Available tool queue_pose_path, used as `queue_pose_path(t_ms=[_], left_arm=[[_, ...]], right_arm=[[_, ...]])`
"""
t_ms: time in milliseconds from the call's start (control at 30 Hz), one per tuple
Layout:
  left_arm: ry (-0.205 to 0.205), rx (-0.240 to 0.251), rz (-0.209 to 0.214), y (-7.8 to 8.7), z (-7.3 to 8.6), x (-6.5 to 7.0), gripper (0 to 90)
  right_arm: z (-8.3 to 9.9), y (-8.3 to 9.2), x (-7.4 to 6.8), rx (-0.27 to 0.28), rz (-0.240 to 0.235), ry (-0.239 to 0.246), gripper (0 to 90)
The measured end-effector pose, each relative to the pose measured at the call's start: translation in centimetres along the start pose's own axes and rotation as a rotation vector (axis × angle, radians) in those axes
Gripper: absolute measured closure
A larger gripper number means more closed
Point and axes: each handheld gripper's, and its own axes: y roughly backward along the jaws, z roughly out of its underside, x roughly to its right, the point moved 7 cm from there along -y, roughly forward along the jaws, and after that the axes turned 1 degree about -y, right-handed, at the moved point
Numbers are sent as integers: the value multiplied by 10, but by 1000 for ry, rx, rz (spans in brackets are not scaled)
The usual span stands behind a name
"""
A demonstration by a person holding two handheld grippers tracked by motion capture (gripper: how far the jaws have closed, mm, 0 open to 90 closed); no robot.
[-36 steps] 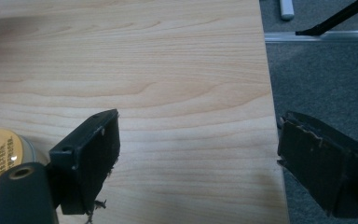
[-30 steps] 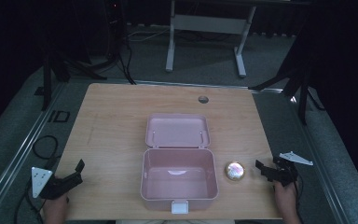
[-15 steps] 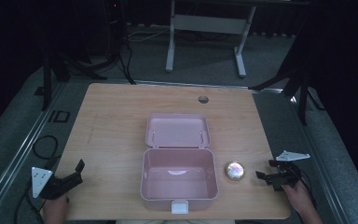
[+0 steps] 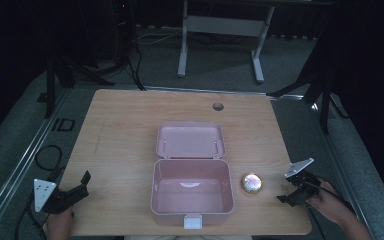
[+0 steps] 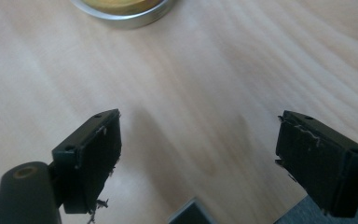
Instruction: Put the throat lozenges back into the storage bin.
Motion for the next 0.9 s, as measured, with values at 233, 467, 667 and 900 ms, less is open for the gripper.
queue_pose_path(t_ms=[233, 467, 667, 900], left_arm=[[1, 1, -1, 0, 0, 0, 3], [2, 0, -2, 0, 0, 0, 3], [4, 0, 3, 0, 0, -1, 3], [3, 1, 3, 1, 0, -1, 3]], right_arm=[[-9, 4, -16, -222, -19, 150, 144], [-16, 3, -29, -408, -34, 263, 145], [-22, -4, -36, -476, -34, 330, 125], [-42, -16, -47, -453, -92, 364, 144]])
